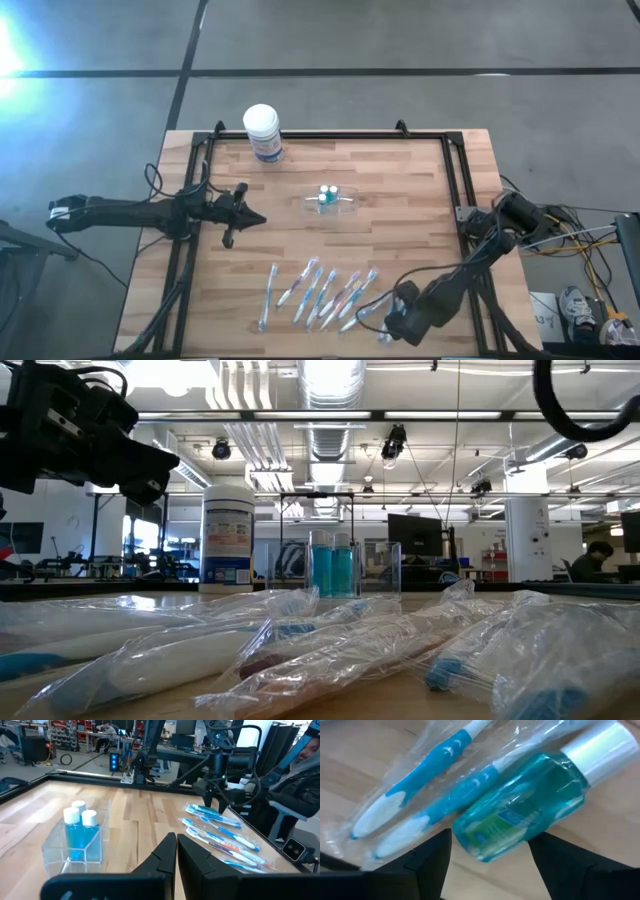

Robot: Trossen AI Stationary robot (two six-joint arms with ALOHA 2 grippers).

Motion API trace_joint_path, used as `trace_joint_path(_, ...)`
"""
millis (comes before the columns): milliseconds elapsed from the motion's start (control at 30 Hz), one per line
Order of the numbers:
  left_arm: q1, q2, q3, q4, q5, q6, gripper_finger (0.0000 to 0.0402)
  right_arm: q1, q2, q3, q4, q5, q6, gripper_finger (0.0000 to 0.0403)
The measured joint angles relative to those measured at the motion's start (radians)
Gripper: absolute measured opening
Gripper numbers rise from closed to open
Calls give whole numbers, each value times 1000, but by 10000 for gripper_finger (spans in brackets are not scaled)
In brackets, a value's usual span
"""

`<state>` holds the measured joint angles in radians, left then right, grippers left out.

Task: Pick & Place toothbrushing station
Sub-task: Put the blue mouthwash into the transparent bin organizer

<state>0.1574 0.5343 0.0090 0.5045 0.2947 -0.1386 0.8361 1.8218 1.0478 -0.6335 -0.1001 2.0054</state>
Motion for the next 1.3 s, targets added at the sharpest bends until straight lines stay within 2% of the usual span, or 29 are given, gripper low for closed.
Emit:
trace_joint_path(133,0,0,5,0,0,2,21,0,-3,24,-118,70,-23,261)
trace_joint_path(300,0,0,7,2,0,4,21,-8,-45,33,-145,141,-22,262)
trace_joint_path(467,0,1,2,1,0,4,21,-9,-65,27,-158,132,-21,266)
trace_joint_path(833,0,3,1,-1,0,-25,21,-47,-74,14,-230,180,-22,261)
trace_joint_path(1133,0,3,1,-7,0,-27,21,-82,-73,-41,-222,182,-71,262)
trace_joint_path(1300,0,3,1,-6,0,-27,21,-82,-73,-58,-222,178,-129,248)
